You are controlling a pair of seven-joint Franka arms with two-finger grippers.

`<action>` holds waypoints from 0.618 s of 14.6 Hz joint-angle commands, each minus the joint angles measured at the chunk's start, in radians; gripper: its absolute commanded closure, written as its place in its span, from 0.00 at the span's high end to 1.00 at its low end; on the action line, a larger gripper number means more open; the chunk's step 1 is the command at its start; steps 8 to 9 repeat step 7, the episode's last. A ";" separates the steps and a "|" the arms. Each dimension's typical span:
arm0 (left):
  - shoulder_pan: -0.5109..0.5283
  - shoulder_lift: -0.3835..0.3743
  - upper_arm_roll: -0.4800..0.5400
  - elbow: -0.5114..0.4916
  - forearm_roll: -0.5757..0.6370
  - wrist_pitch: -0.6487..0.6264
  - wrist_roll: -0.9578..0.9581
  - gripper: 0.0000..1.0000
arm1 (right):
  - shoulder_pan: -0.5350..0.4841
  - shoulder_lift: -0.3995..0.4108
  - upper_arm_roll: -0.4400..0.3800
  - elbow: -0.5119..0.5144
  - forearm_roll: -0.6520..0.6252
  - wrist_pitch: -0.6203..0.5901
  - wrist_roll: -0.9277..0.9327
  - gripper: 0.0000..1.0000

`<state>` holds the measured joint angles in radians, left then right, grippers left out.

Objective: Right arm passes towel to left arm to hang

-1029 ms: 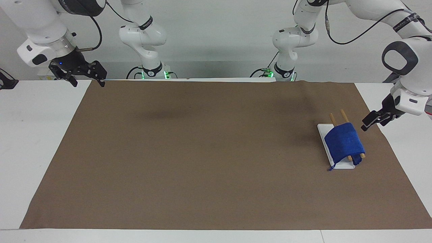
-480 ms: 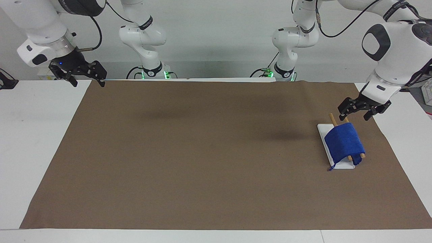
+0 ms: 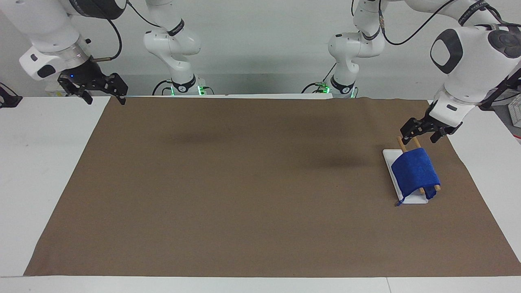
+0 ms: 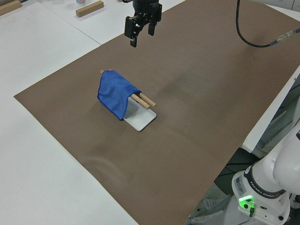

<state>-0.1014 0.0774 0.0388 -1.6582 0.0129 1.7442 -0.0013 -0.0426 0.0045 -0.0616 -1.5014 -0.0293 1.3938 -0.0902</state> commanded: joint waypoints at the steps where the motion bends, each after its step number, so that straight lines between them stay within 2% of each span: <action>1: -0.011 -0.011 -0.002 -0.003 0.012 0.023 -0.008 0.99 | -0.003 -0.014 -0.004 -0.016 0.011 0.008 -0.023 1.00; 9: -0.009 -0.011 -0.010 -0.003 0.012 0.021 -0.008 0.99 | -0.002 -0.014 -0.004 -0.017 0.011 0.010 -0.023 1.00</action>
